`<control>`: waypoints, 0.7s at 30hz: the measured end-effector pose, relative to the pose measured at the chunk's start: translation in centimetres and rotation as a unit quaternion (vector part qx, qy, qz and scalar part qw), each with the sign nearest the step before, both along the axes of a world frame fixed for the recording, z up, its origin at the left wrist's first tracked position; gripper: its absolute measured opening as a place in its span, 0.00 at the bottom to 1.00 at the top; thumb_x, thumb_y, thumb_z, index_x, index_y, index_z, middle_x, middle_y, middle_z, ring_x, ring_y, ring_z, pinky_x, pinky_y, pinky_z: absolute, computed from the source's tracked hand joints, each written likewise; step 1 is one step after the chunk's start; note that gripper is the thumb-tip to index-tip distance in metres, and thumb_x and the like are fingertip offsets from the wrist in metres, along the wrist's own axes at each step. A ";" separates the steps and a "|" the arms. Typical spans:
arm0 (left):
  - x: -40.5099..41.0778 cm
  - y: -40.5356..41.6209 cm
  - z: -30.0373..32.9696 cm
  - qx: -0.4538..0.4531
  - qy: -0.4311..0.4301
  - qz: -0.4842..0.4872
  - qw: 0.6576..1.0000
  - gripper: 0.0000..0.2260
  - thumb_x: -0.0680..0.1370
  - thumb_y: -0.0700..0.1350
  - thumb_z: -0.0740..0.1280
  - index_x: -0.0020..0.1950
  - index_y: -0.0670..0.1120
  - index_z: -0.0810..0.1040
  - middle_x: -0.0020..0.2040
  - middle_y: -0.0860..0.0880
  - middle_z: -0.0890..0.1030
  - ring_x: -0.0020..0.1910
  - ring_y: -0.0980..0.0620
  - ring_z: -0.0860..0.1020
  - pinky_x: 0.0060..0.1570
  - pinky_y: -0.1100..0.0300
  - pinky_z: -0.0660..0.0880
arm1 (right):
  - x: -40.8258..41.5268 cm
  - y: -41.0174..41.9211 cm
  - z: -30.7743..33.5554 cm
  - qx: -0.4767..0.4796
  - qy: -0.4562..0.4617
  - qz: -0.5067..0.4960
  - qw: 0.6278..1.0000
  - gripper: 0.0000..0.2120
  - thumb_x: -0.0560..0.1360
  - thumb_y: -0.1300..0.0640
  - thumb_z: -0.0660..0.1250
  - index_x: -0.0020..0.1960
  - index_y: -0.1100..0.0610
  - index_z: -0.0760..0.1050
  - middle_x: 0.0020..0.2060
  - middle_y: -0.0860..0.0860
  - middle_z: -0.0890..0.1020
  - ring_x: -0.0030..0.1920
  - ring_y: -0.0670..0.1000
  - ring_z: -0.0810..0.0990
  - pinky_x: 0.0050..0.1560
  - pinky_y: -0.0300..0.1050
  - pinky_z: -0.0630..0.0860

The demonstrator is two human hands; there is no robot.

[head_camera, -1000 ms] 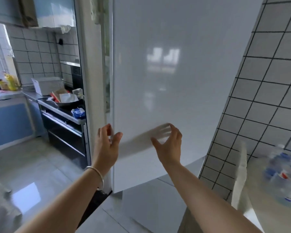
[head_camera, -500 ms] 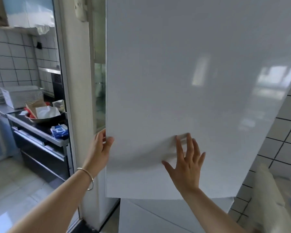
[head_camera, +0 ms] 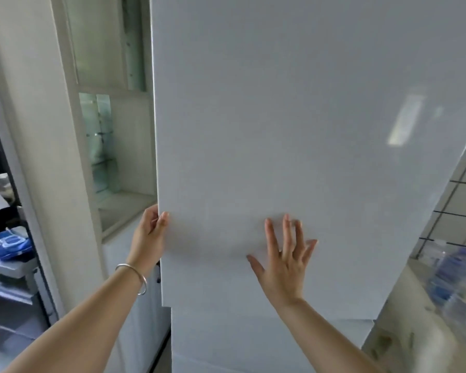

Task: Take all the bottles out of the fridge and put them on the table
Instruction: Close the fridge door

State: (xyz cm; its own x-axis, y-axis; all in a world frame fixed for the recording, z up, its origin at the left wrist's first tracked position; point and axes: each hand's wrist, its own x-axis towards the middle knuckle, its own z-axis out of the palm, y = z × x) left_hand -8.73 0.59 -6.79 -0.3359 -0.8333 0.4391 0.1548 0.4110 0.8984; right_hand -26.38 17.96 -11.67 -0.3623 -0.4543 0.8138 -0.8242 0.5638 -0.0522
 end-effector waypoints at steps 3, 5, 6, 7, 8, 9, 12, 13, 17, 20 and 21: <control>-0.9 -1.5 -0.2 0.019 0.005 -0.021 1.000 0.03 0.81 0.40 0.58 0.53 0.43 0.70 0.35 0.52 0.72 0.26 0.66 0.71 0.30 0.71 0.68 | -0.5 -0.8 -0.2 -0.001 0.007 -0.024 1.000 0.38 0.70 0.37 0.59 0.75 0.50 0.52 0.75 0.54 0.49 0.74 0.61 0.50 0.64 0.75 0.56; -1.3 -2.8 -0.5 0.029 -0.006 -0.043 0.999 0.04 0.81 0.43 0.59 0.51 0.44 0.71 0.34 0.52 0.73 0.27 0.65 0.70 0.31 0.67 0.69 | -0.8 -1.3 -0.3 0.003 0.005 -0.036 0.999 0.38 0.70 0.37 0.58 0.75 0.50 0.51 0.75 0.54 0.49 0.74 0.61 0.50 0.64 0.75 0.56; -1.5 -3.4 -0.5 0.034 -0.008 -0.055 0.998 0.05 0.81 0.44 0.59 0.51 0.44 0.71 0.35 0.52 0.73 0.27 0.65 0.71 0.32 0.65 0.69 | -0.9 -1.5 -0.2 0.008 0.001 -0.043 0.999 0.38 0.70 0.36 0.58 0.75 0.49 0.51 0.75 0.54 0.49 0.74 0.60 0.50 0.64 0.75 0.55; -1.7 -3.9 -0.5 0.037 -0.011 -0.065 0.997 0.05 0.81 0.45 0.59 0.52 0.44 0.71 0.35 0.52 0.74 0.29 0.64 0.72 0.34 0.63 0.70 | -1.0 -1.7 -0.2 0.009 -0.001 -0.051 0.999 0.38 0.70 0.36 0.58 0.75 0.49 0.51 0.75 0.54 0.50 0.74 0.60 0.50 0.64 0.75 0.55; -2.0 -4.4 -0.5 0.040 -0.014 -0.072 0.997 0.06 0.81 0.45 0.60 0.52 0.44 0.72 0.36 0.52 0.75 0.31 0.61 0.73 0.36 0.61 0.70 | -1.0 -2.0 -0.1 0.010 -0.003 -0.059 0.998 0.38 0.70 0.36 0.58 0.74 0.49 0.52 0.75 0.54 0.51 0.74 0.60 0.50 0.64 0.75 0.55; -2.2 -4.8 -0.4 0.042 -0.015 -0.077 0.996 0.06 0.81 0.45 0.60 0.52 0.44 0.72 0.36 0.52 0.75 0.33 0.59 0.74 0.36 0.60 0.70 | -1.1 -2.2 -0.1 0.009 -0.004 -0.066 0.998 0.37 0.70 0.37 0.58 0.74 0.49 0.52 0.74 0.55 0.53 0.74 0.60 0.50 0.64 0.75 0.56; -3.0 -5.9 -0.5 0.051 -0.009 -0.096 0.994 0.06 0.81 0.45 0.60 0.54 0.44 0.72 0.38 0.53 0.76 0.36 0.57 0.74 0.36 0.63 0.72 | -1.3 -2.8 0.0 0.014 -0.015 -0.081 0.997 0.37 0.70 0.37 0.58 0.74 0.49 0.52 0.73 0.57 0.58 0.74 0.60 0.50 0.63 0.76 0.58; -3.2 -6.1 -0.7 0.048 -0.006 -0.104 0.993 0.07 0.80 0.46 0.61 0.55 0.43 0.72 0.37 0.54 0.77 0.37 0.55 0.74 0.37 0.61 0.72 | -1.4 -2.9 0.0 0.015 -0.011 -0.085 0.996 0.37 0.70 0.37 0.58 0.74 0.49 0.52 0.73 0.57 0.58 0.74 0.61 0.51 0.63 0.76 0.59; -3.6 -7.3 -1.2 0.045 0.002 -0.119 0.992 0.06 0.79 0.48 0.63 0.52 0.47 0.73 0.37 0.54 0.79 0.38 0.51 0.74 0.41 0.54 0.71 | -1.8 -3.1 -0.5 0.015 0.008 -0.102 0.995 0.37 0.71 0.36 0.56 0.74 0.50 0.52 0.73 0.56 0.56 0.73 0.61 0.52 0.64 0.74 0.58; -3.5 -7.4 -1.2 0.038 0.002 -0.139 0.990 0.04 0.77 0.50 0.63 0.50 0.52 0.73 0.42 0.47 0.78 0.40 0.49 0.75 0.43 0.52 0.72 | -1.9 -3.0 -0.1 0.023 0.020 -0.107 0.994 0.37 0.71 0.36 0.56 0.75 0.49 0.51 0.74 0.57 0.56 0.73 0.61 0.51 0.65 0.74 0.57; -3.4 -7.3 -1.3 0.035 -0.001 -0.137 0.990 0.06 0.77 0.51 0.63 0.51 0.51 0.73 0.42 0.47 0.79 0.40 0.49 0.75 0.44 0.52 0.72 | -1.9 -2.9 -0.3 0.026 0.021 -0.104 0.994 0.38 0.71 0.36 0.56 0.76 0.49 0.50 0.74 0.56 0.55 0.73 0.61 0.51 0.66 0.73 0.57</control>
